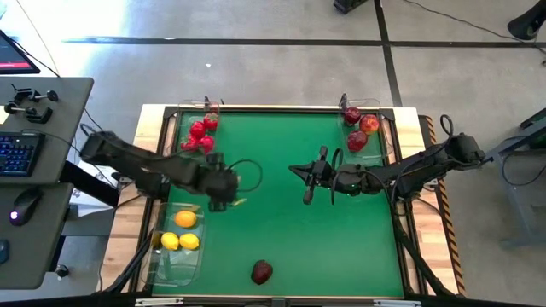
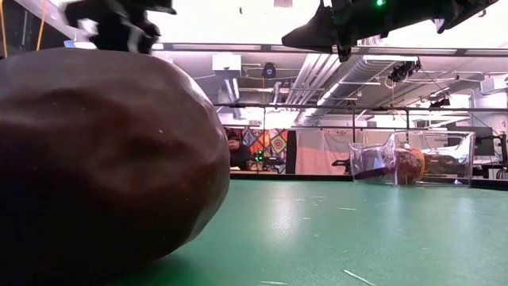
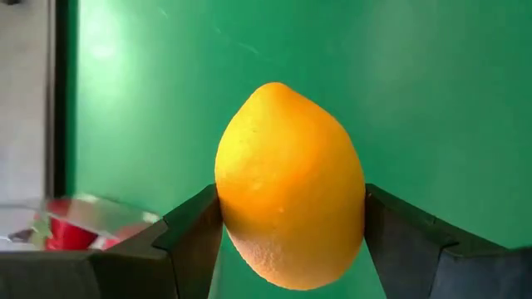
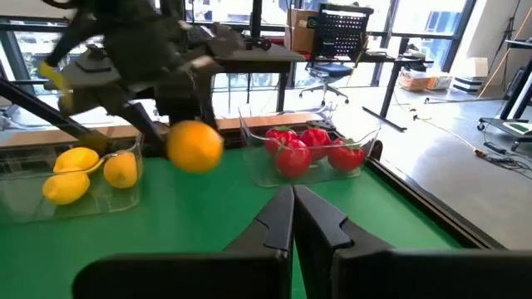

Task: Sort produce into baskets
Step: Put the lemon into the bottom bin

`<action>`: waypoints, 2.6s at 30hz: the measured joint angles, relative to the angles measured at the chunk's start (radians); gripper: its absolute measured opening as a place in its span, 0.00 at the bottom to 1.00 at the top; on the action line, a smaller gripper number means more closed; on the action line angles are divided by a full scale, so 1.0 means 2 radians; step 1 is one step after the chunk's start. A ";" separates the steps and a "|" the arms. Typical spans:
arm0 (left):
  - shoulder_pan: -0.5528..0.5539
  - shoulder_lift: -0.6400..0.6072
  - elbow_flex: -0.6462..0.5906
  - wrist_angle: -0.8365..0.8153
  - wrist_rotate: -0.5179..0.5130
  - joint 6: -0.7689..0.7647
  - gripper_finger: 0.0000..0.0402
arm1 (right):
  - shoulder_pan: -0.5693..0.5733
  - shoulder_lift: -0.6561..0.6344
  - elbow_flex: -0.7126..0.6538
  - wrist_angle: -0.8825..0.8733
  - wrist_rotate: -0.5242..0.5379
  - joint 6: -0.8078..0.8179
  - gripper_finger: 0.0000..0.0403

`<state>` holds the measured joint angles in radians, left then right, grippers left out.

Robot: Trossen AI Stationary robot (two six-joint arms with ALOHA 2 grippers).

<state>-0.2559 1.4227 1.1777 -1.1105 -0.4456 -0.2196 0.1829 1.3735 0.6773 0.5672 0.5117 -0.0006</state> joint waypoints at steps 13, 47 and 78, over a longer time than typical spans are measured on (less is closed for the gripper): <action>-0.170 -0.092 -0.020 -0.077 0.130 -0.205 0.59 | 0.000 0.000 0.000 -0.001 -0.002 -0.002 0.00; -0.426 0.002 -0.020 -0.072 0.136 -0.591 0.59 | 0.000 0.000 0.000 -0.001 0.001 -0.002 0.00; -0.381 0.000 -0.115 0.030 0.268 -0.528 0.60 | 0.000 0.000 0.000 -0.001 -0.002 -0.002 0.00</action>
<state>-1.0175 1.4234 0.9474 -1.0496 0.0914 -1.2756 0.1829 1.3735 0.6773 0.5656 0.5068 -0.0044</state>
